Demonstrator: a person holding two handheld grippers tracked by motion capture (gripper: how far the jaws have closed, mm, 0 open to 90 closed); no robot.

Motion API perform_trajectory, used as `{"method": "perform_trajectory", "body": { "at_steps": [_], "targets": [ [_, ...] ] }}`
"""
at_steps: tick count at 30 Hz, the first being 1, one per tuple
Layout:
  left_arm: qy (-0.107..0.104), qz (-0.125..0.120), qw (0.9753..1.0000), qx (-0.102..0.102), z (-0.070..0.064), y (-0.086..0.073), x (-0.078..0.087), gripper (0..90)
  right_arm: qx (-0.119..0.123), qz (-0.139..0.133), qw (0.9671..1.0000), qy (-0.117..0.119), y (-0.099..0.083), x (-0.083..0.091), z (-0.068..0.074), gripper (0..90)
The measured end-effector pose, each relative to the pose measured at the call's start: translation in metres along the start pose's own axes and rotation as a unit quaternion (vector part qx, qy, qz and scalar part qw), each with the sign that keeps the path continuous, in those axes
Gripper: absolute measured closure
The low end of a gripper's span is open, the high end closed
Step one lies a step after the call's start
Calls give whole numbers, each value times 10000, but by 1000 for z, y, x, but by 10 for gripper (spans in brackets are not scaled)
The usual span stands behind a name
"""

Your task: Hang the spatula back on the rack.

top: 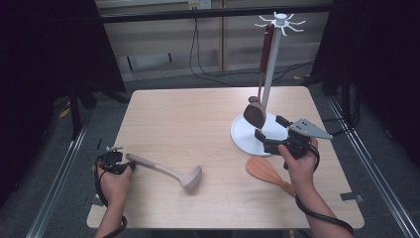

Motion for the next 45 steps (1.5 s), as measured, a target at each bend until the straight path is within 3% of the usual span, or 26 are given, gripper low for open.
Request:
{"method": "perform_trajectory", "body": {
  "at_steps": [1, 2, 3, 4, 5, 8, 12, 15, 21, 28, 31, 32, 33, 35, 36, 41, 45],
  "targets": [
    [0, 0, 10000, 0, 0, 0, 0, 900, 0, 0, 10000, 0, 0, 0, 0, 67],
    [-181, -161, 9997, 70, -4, 3, -5, 900, 31, 8, 10000, -13, 0, 1, 0, 67],
    [-181, -161, 9997, 70, -4, 3, -5, 900, 31, 8, 10000, -13, 0, 1, 0, 67],
    [-338, -249, 9991, 26, -11, 5, -11, 900, 4, -2, 10000, -33, 1, 2, 0, 67],
    [-338, -249, 9991, 26, -11, 5, -11, 900, 4, -2, 10000, -33, 1, 2, 0, 67],
    [-458, -165, 9986, -216, -31, 12, -21, 900, -9, -28, 10000, -87, 2, 6, -4, 67],
    [-592, -201, 9978, -235, -47, 19, -31, 900, -12, -18, 9999, -116, 2, 10, -6, 67],
    [-739, -122, 9966, -352, -62, 25, -39, 900, -39, -52, 9999, -153, 2, 14, -10, 67],
    [-839, -41, 9953, -485, -82, 35, -52, 900, -87, -33, 9997, -230, 0, 21, -16, 68],
    [-1077, 155, 9920, -641, -97, 39, -58, 900, -10, 35, 9996, -263, -3, 24, -16, 68],
    [-1069, 194, 9921, -633, -102, 41, -60, 900, 15, 75, 9996, -269, -5, 24, -16, 68],
    [-1046, 287, 9914, -734, -101, 42, -60, 900, -5, 78, 9996, -281, -5, 24, -16, 68],
    [-1085, 281, 9919, -598, -103, 42, -61, 900, -36, 75, 9995, -312, -5, 25, -15, 68],
    [-1085, 317, 9918, -601, -102, 42, -61, 900, 18, 87, 9995, -308, -6, 25, -14, 68],
    [-1095, 337, 9921, -507, -102, 43, -61, 900, 47, 104, 9995, -292, -6, 25, -13, 68],
    [-1062, 432, 9923, -462, -100, 43, -59, 878, 69, 94, 9995, -308, -5, 27, -13, 69],
    [-1056, 482, 9931, -156, -99, 44, -56, 815, 52, 79, 9994, -329, -4, 29, -14, 68]
  ]
}}
Point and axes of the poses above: each handheld gripper's, and its own axes: x roughly backward along the jaws, y roughly out of its top, z roughly to its left, the point moved 6 cm from there along -x, roughly forward along the jaws, and after that the axes turned 3 degrees about x, right-handed, at the moved point
